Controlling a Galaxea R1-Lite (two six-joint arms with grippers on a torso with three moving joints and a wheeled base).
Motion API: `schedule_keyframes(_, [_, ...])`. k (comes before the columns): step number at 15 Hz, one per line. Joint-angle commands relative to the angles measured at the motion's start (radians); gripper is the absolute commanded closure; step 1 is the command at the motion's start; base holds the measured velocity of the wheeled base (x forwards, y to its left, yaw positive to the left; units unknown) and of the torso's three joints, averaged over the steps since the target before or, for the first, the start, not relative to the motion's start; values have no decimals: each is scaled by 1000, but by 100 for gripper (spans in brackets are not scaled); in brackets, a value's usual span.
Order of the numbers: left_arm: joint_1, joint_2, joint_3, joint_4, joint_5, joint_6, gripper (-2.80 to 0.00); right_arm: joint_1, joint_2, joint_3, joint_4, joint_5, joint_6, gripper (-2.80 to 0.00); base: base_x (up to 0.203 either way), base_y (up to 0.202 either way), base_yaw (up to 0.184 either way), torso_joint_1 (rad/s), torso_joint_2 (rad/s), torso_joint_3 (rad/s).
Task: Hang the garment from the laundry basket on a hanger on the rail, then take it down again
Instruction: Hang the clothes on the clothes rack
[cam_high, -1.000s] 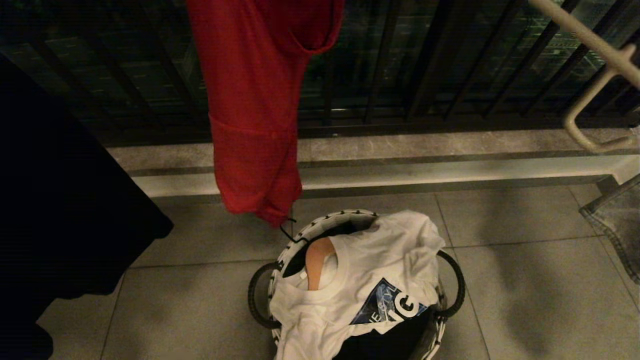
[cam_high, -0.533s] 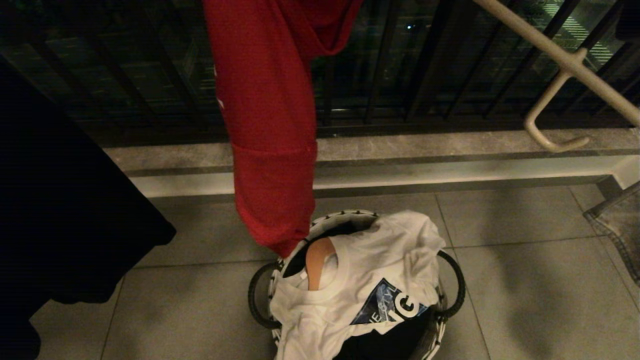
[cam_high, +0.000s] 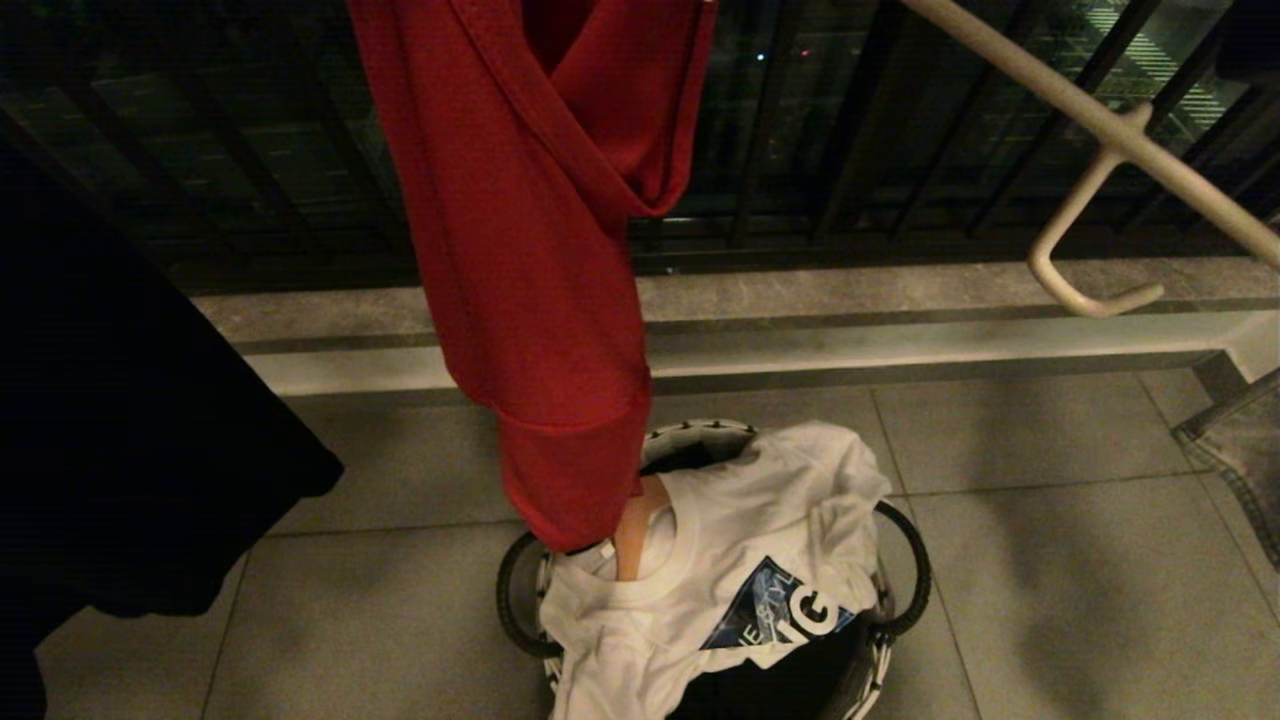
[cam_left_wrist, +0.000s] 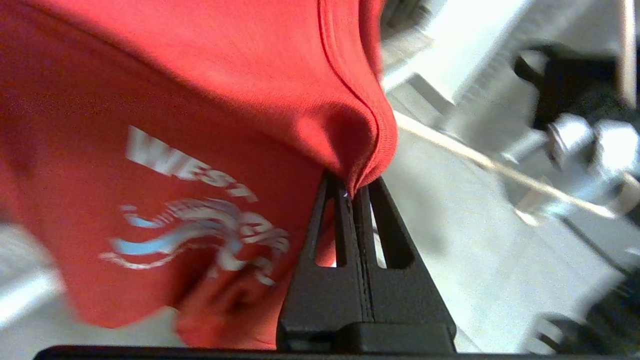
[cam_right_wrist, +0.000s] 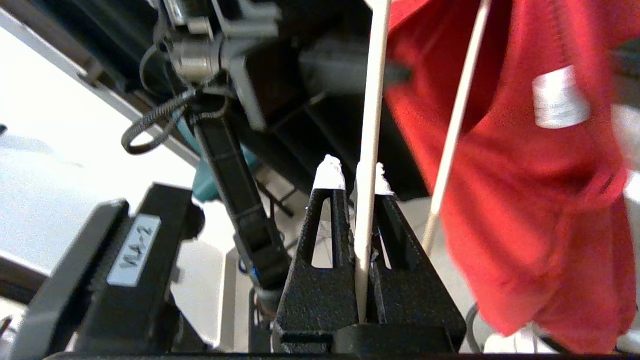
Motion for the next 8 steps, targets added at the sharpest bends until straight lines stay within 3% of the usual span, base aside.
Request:
schedule_keyframes(1, [-1,-24,0,26,-36,-38,0,0,0,2,-6,3,22,0,0,0,0,0,0,0])
schedule_keyframes(3, [0,-32,-1,86,-102,-78,0,0,0,0,-9,3,28,0,0,0,0,0,0,0])
schedule_keyframes(8, [-36,-22,1,91,-108,-82,0,0,1,1,-10,4,28,0,0,0,0,0,0,0])
